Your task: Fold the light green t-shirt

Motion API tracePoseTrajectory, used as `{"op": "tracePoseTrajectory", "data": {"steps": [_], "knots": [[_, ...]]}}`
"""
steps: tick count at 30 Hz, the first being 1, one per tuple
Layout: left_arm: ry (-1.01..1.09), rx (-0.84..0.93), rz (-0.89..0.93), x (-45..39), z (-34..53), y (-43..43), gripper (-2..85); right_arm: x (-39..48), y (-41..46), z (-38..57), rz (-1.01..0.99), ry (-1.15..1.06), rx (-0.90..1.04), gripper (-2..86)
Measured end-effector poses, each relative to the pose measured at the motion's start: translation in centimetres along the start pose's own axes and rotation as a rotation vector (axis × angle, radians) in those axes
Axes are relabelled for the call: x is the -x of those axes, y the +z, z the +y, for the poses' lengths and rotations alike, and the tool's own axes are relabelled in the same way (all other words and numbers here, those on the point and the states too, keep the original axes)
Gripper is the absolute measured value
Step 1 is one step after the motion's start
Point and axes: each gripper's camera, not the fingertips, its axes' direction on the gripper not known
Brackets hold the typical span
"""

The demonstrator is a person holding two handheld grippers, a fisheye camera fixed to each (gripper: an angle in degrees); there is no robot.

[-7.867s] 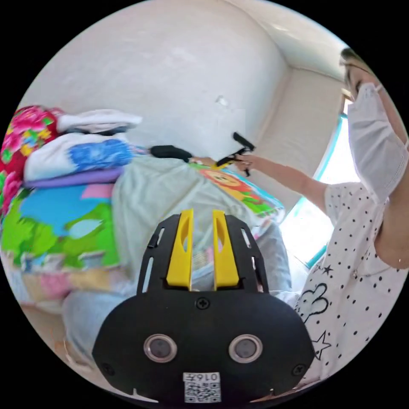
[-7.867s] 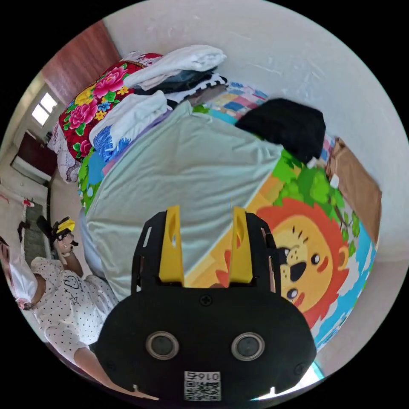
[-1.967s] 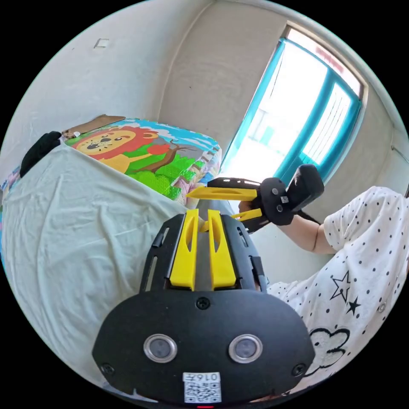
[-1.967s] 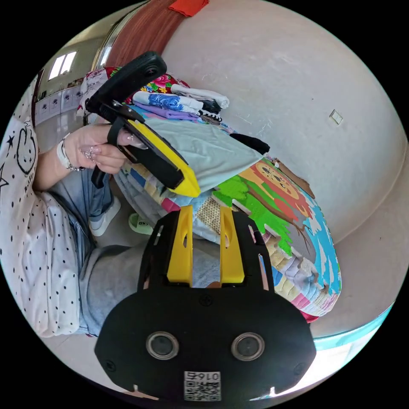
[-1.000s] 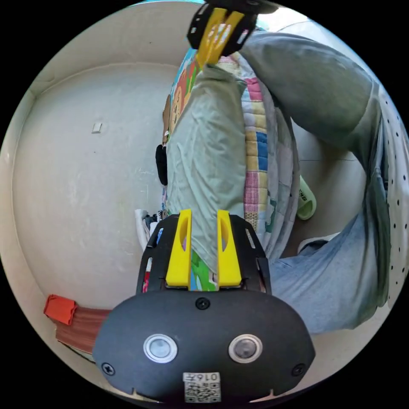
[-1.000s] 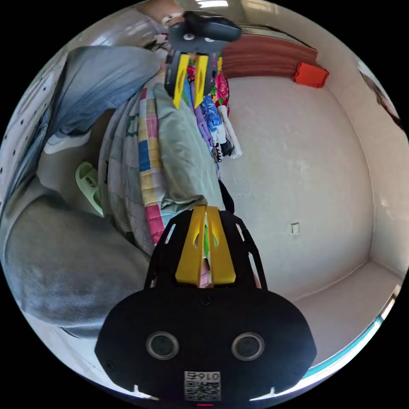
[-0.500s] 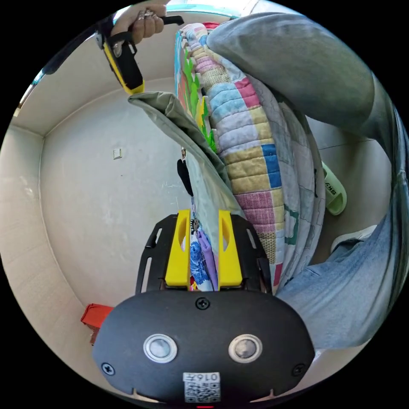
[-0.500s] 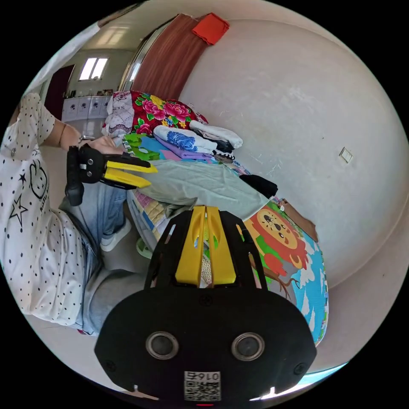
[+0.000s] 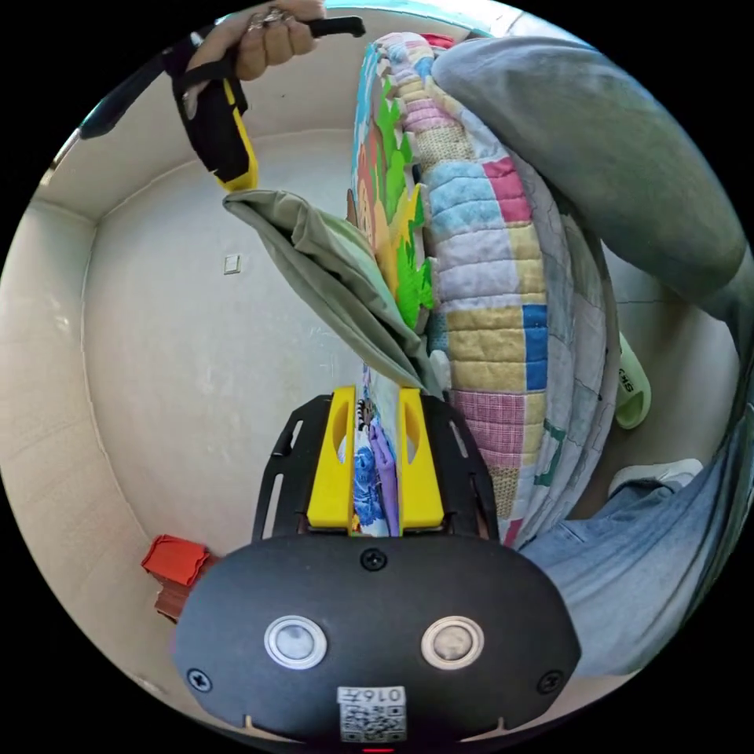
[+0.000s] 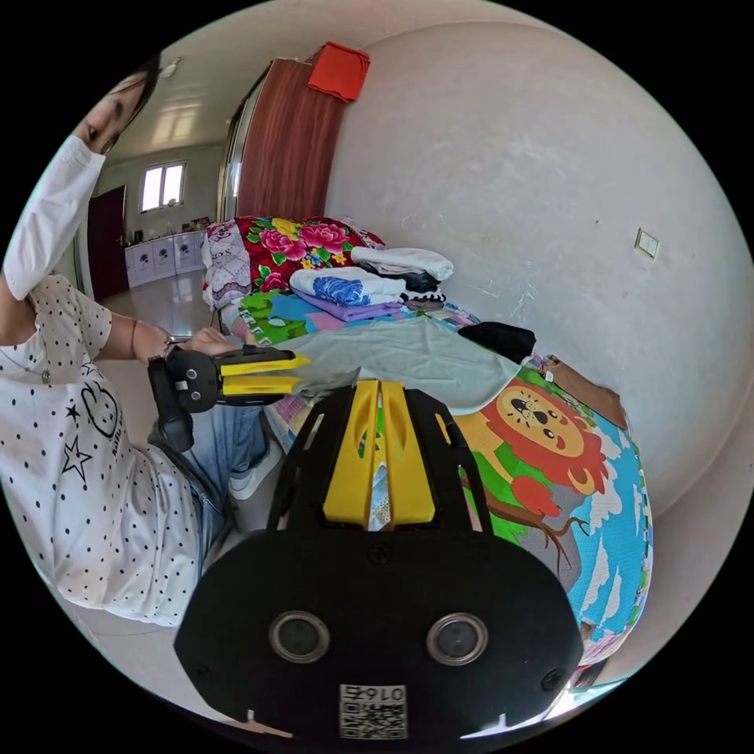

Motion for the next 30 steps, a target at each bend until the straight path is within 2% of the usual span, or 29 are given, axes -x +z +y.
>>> {"op": "tracePoseTrajectory", "data": {"steps": [3, 7, 12, 16, 18, 20, 25, 30], "knots": [[0.125, -0.07, -0.053, -1.1, 0.3, -0.7, 8.3, -0.7, -0.3, 0.4, 0.002, 0.005, 0.011, -0.2], [0.168, -0.139, -0.088, -1.5, -0.3, -1.4, 8.6, -1.3, -0.3, 1.0, -0.003, 0.017, 0.008, -0.2], [-0.004, -0.168, -0.001, 1.7, -2.5, -1.3, 10.7, -1.5, -0.2, 0.8, 0.003, 0.019, 0.003, -0.2], [-0.12, -0.105, 0.052, 3.5, -2.9, 0.7, 13.2, -1.6, -0.2, 0.4, 0.003, 0.01, 0.002, -0.2], [-0.185, -0.123, 0.177, 4.7, -1.7, 1.1, 13.6, -1.5, -0.1, 0.4, 0.007, 0.005, 0.005, -0.2], [-0.191, -0.164, 0.216, 4.7, -0.8, 0.6, 13.4, -1.6, 0.1, 0.4, 0.015, 0.006, 0.011, -0.3], [-0.198, -0.193, 0.192, 4.7, -0.1, 1.2, 13.2, -1.8, 0.6, 0.4, -0.01, 0.034, 0.001, -0.3], [-0.229, -0.101, 0.193, 5.7, -1.8, 7.3, 13.3, -1.1, 1.1, 0.3, -0.047, 0.052, -0.008, -0.3]]}}
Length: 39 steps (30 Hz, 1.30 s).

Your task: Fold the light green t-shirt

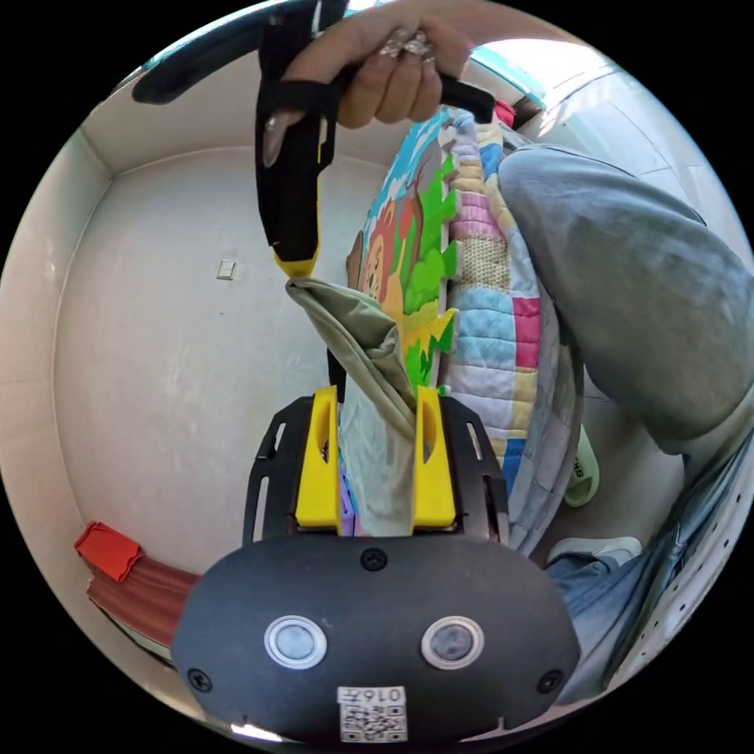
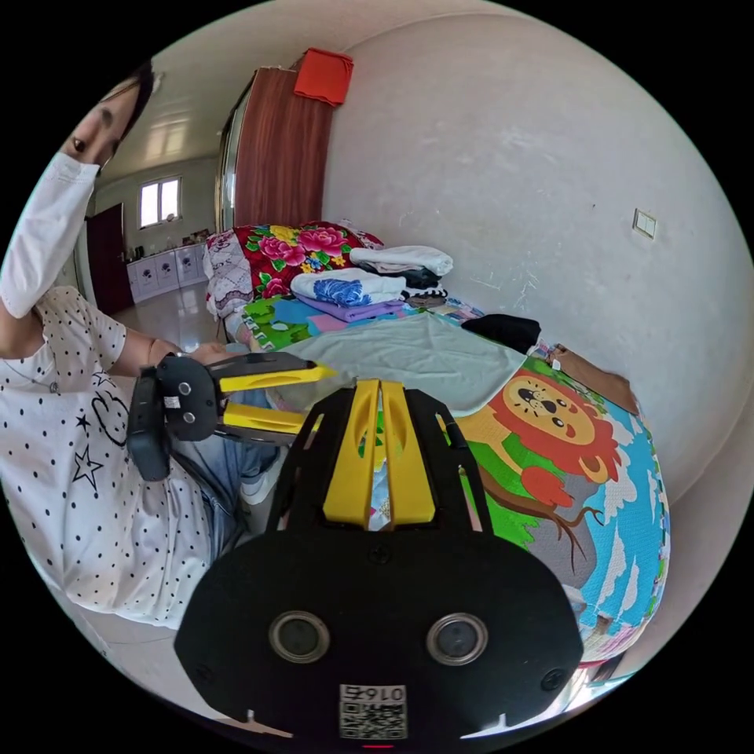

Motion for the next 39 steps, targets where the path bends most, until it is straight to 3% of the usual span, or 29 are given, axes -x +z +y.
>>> {"op": "tracePoseTrajectory", "data": {"steps": [7, 9, 15, 19, 24, 32, 37, 39], "knots": [[-0.011, 0.109, -0.018, 1.9, 2.9, 4.9, 6.0, 1.7, 0.3, 0.2, 0.042, 0.01, 0.007, -0.3], [-0.027, 0.083, 0.064, 3.3, 4.9, 5.5, 0.3, 2.0, 0.3, 0.3, 0.04, 0.014, 0.004, -0.2], [-0.111, 0.09, 0.368, 8.8, 6.3, 8.5, -0.9, 6.1, 2.5, 0.4, 0.047, -0.104, 0.07, 2.0], [-0.085, 0.096, 0.465, 11.0, 6.1, 10.1, -1.0, 14.6, 7.0, 1.2, 0.226, -0.274, 0.118, 12.0], [-0.057, 0.12, 0.719, 13.8, 6.1, 12.7, -1.0, 23.2, 13.2, 1.2, 0.488, -0.288, 0.04, 13.3], [-0.053, 0.152, 0.593, 12.6, 7.3, 11.5, -0.7, 28.6, 22.4, -0.5, 0.864, -0.261, 0.098, 11.5], [-0.161, 0.099, 0.614, 11.8, 8.5, 10.3, 3.1, 28.5, 22.6, -0.2, 0.88, -0.308, 0.154, 3.1], [-0.188, 0.074, 0.523, 9.6, 9.1, 8.7, 8.1, 27.7, 20.8, -0.9, 0.81, -0.281, 0.132, 2.2]]}}
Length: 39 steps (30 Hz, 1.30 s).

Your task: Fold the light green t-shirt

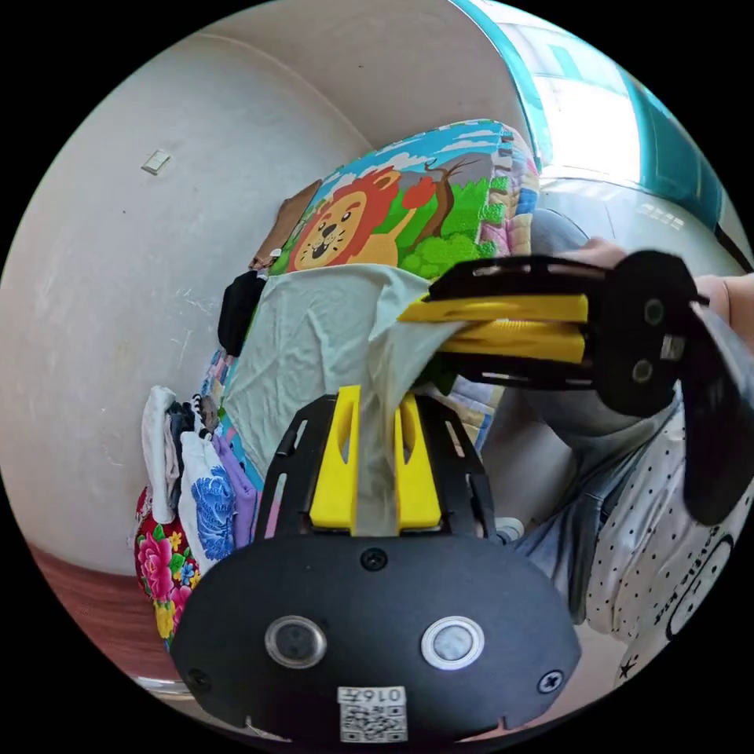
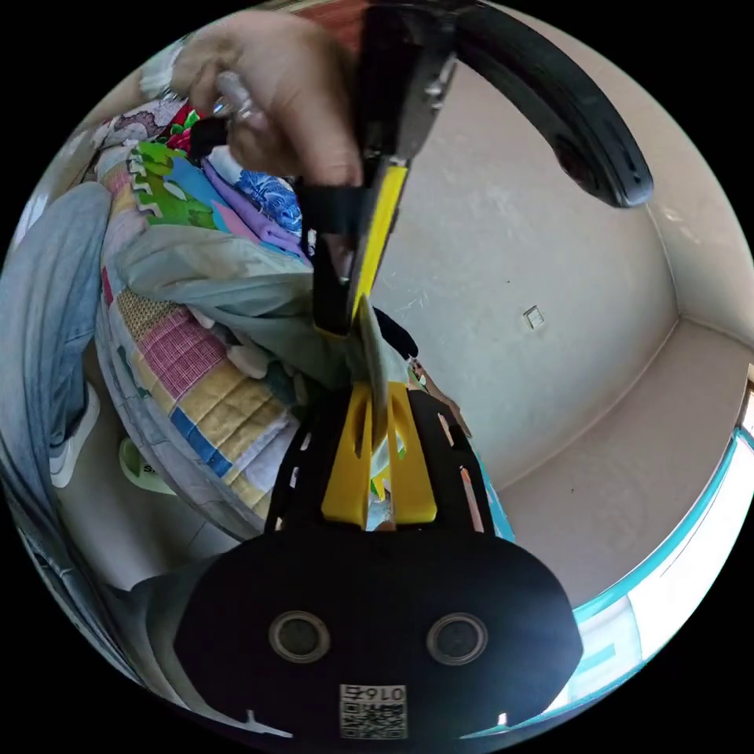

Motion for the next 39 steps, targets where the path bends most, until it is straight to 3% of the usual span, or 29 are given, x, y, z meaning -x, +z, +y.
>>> {"op": "tracePoseTrajectory", "data": {"steps": [2, 6, 8, 12, 17, 22, 25, 32, 39], "knots": [[0.008, -0.021, -0.135, -3.0, 0.7, 0.0, 9.7, -3.8, -0.4, -0.3, -0.183, 0.054, -0.006, 1.7], [0.18, -0.002, -0.621, -10.9, 1.6, 1.6, 9.6, -9.1, 0.3, -0.8, -0.511, 0.093, -0.001, 1.5], [0.231, 0.003, -0.704, -12.7, 1.8, 2.1, 8.7, -11.1, 0.7, -1.2, -0.613, 0.099, 0.001, 1.5], [0.268, 0.069, -0.791, -13.6, 2.3, 3.3, 6.8, -11.8, -0.4, -1.5, -0.617, 0.055, -0.042, 1.4], [0.321, 0.141, -0.77, -14.9, 4.4, 3.7, 5.1, -12.0, -1.2, -2.0, -0.517, 0.017, -0.047, 1.3], [0.431, 0.22, -0.897, -16.2, 7.2, 4.7, 0.7, -13.3, -0.7, -3.0, -0.546, 0.023, -0.044, 1.3], [0.584, 0.231, -0.967, -16.5, 9.3, 5.0, -0.5, -13.5, -0.8, -3.7, -0.55, -0.017, -0.042, 1.3], [1.155, 0.139, -1.227, -16.7, 15.3, 7.2, -0.9, -13.5, -0.9, -5.6, -0.548, -0.1, -0.023, 1.3], [1.057, 0.14, -1.167, -14.1, 15.4, 7.1, -0.9, -15.1, -0.4, -7.6, -0.546, -0.164, -0.005, 1.2]]}}
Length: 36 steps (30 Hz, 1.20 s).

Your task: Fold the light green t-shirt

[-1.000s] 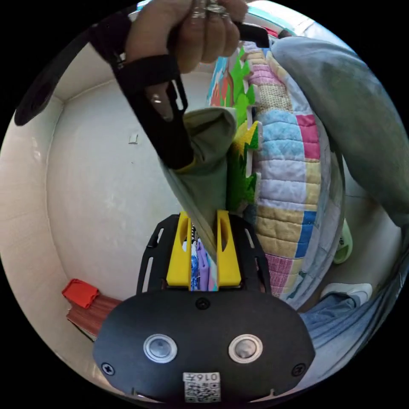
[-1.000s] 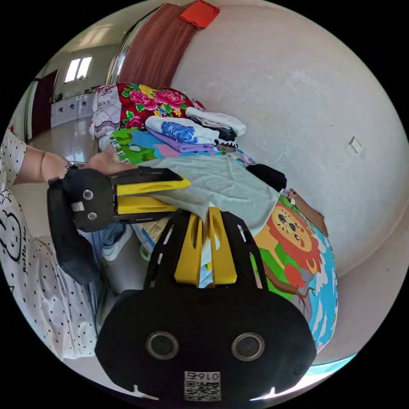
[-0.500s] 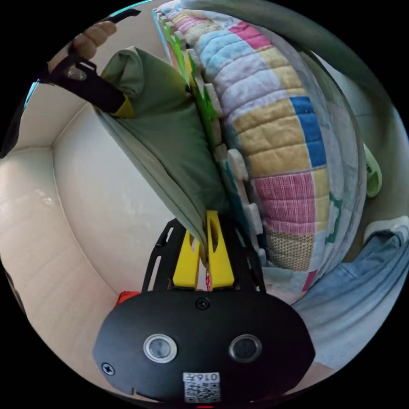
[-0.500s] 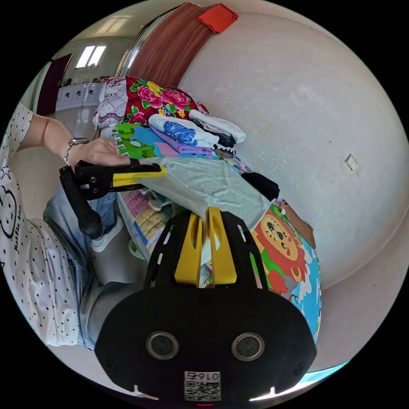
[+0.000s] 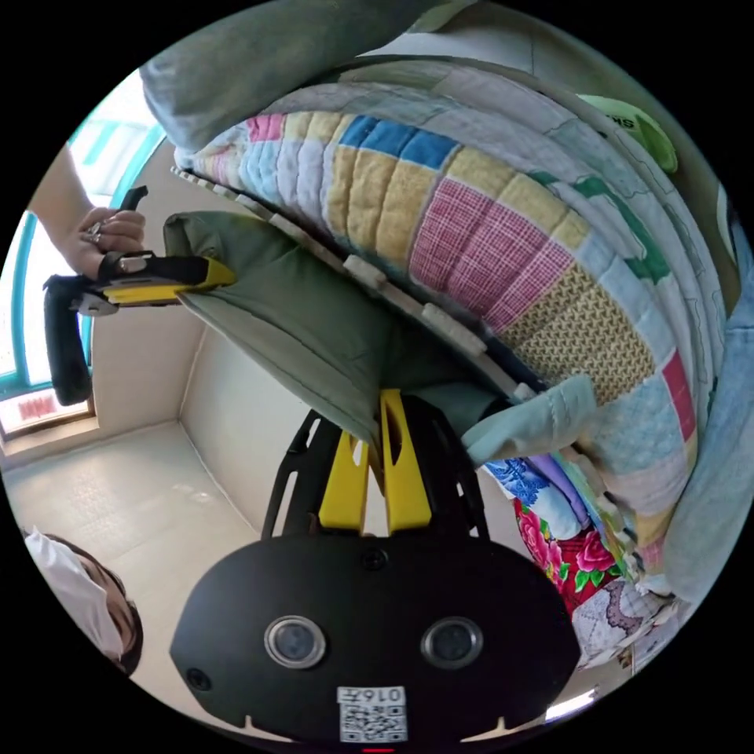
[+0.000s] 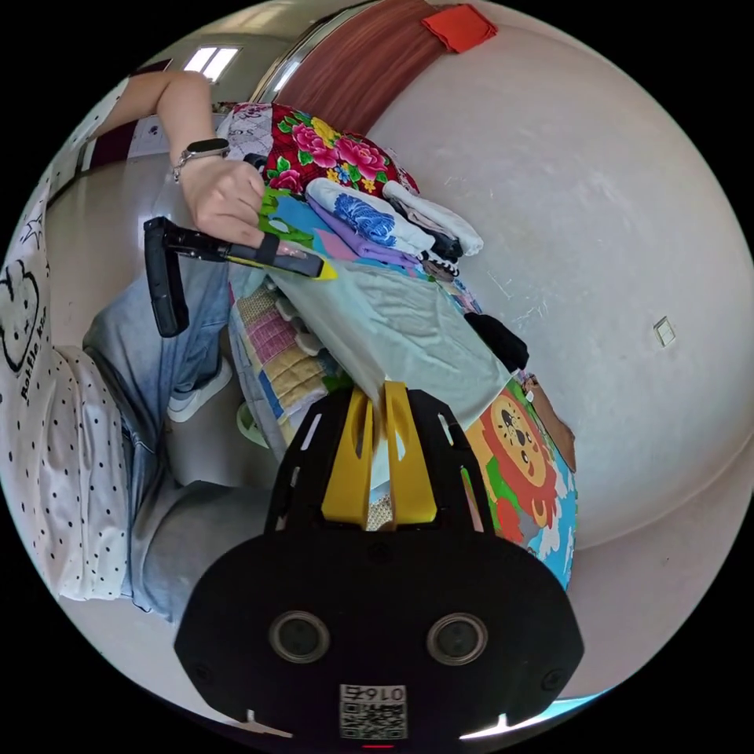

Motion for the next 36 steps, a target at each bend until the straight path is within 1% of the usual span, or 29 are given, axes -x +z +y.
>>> {"op": "tracePoseTrajectory", "data": {"steps": [5, 8, 10, 12, 16, 21, 22, 25, 27, 28, 30, 35, 36], "knots": [[-0.078, -0.026, 0.114, -0.1, 2.4, 1.8, -0.7, -2.3, -0.6, -2.2, -0.024, -0.143, 0.063, 1.2], [-0.124, -0.032, 0.114, -1.5, 3.5, 2.8, -0.3, -4.2, -0.5, -3.0, -0.015, -0.175, 0.102, 1.1], [-0.148, -0.02, 0.14, -2.3, 4.1, 3.7, 0.0, -5.7, -0.6, -3.5, -0.015, -0.163, 0.106, 1.1], [-0.175, 0.002, 0.221, -3.3, 5.2, 5.4, -0.1, -7.3, -0.8, -4.1, -0.031, -0.146, 0.1, 1.1], [-0.189, 0.024, 0.309, -5.2, 7.1, 8.4, -0.6, -10.5, -0.9, -5.7, -0.046, -0.146, 0.105, 1.1], [-0.161, -0.041, 0.391, -6.7, 10.0, 12.8, -0.8, -14.4, -0.4, -7.7, -0.071, -0.17, 0.125, 1.0], [-0.151, -0.058, 0.411, -6.7, 10.4, 13.3, -0.9, -15.4, -0.3, -8.3, -0.071, -0.185, 0.134, 1.0], [-0.159, -0.167, 0.557, -6.1, 12.7, 16.4, -0.9, -18.4, -0.5, -9.7, -0.097, -0.231, 0.155, 1.0], [-0.182, -0.222, 0.642, -5.5, 14.6, 19.8, -0.9, -20.5, -0.4, -10.6, -0.132, -0.263, 0.182, 1.0], [-0.173, -0.248, 0.666, -5.4, 15.2, 20.7, -0.9, -22.2, -0.4, -11.3, -0.175, -0.269, 0.2, 1.0], [-0.183, -0.332, 0.777, -4.6, 17.4, 24.5, -0.9, -25.3, -0.5, -12.5, -0.24, -0.254, 0.216, 0.9], [-0.149, -0.542, 1.017, -3.7, 21.5, 31.6, -0.9, -35.6, -0.8, -16.1, -0.527, -0.211, 0.247, 0.8], [-0.141, -0.592, 1.076, -3.6, 22.2, 33.1, -0.9, -36.6, -0.9, -16.5, -0.56, -0.217, 0.249, 0.8]]}}
